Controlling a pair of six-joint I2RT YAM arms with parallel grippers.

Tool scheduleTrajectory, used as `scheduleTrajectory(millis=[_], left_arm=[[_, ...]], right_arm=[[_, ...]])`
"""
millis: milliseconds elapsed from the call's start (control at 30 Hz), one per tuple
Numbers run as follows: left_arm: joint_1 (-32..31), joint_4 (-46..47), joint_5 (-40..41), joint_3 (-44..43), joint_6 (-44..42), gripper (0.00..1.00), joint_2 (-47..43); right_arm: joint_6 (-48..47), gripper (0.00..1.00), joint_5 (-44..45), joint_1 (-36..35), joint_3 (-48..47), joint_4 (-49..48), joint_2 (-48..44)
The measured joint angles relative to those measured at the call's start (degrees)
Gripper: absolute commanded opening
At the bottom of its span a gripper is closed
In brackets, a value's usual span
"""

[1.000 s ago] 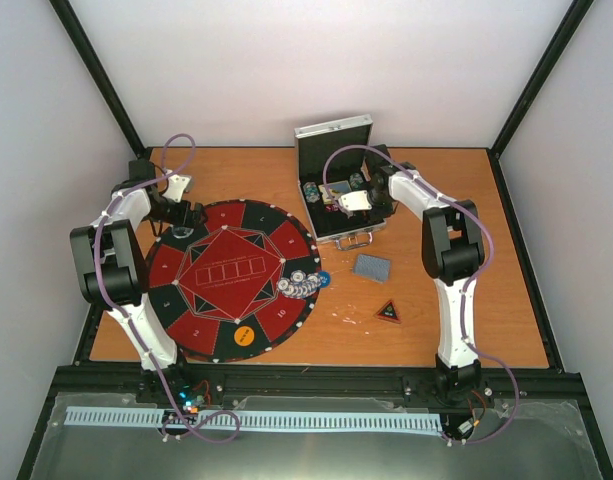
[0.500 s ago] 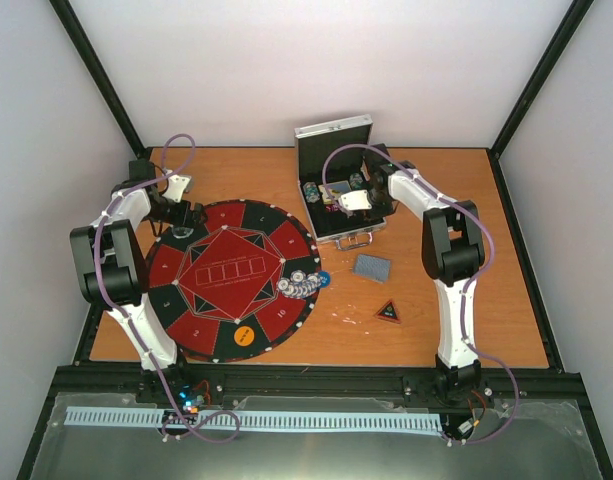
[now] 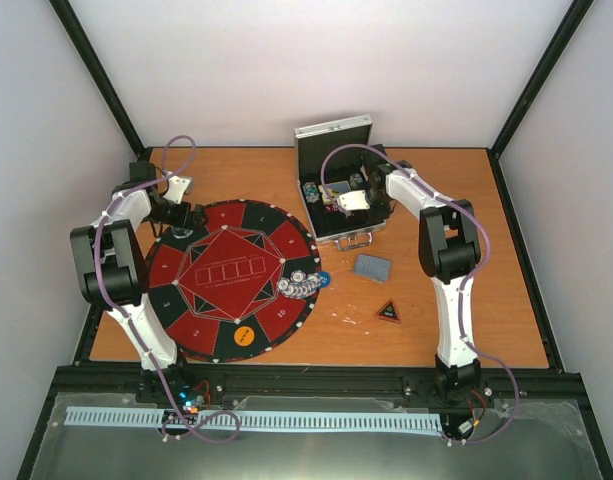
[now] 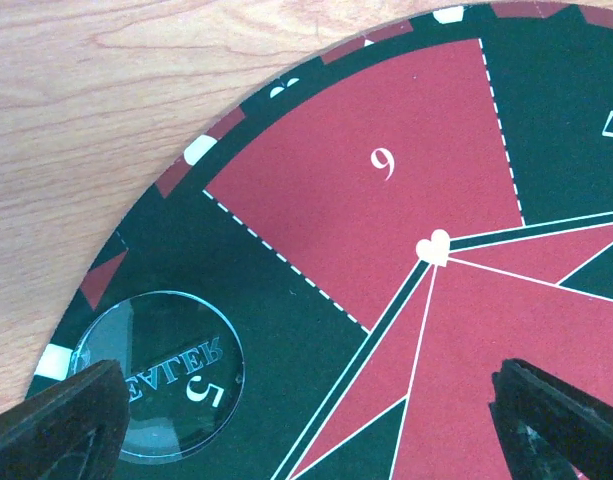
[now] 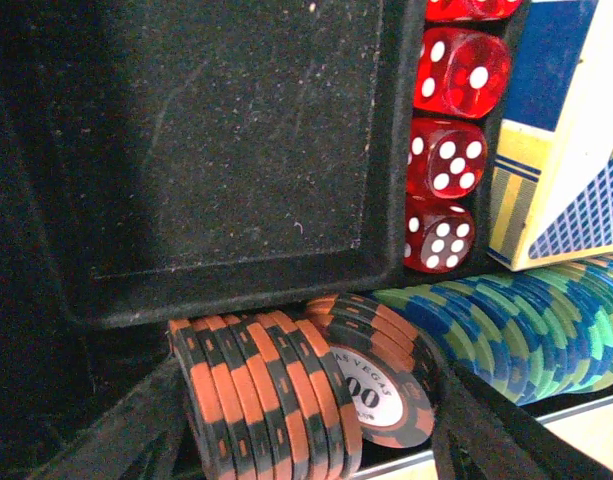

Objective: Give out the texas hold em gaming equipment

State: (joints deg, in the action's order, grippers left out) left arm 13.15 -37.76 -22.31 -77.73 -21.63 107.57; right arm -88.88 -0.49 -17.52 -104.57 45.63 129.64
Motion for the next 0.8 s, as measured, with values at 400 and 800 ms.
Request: scheduleTrajectory(millis=[400, 800], left_arm=[[0.0, 0.02, 0.07, 0.0, -0.02, 1.0, 0.0], [0.0, 0.02, 0.07, 0.0, -0.15, 1.0, 0.0]], right_arm=[[0.24, 0.6, 0.76, -1.27, -0.26, 1.01, 0.31], [-0.68, 0.44, 4.37, -2.6, 1.73, -1.03, -0.92]])
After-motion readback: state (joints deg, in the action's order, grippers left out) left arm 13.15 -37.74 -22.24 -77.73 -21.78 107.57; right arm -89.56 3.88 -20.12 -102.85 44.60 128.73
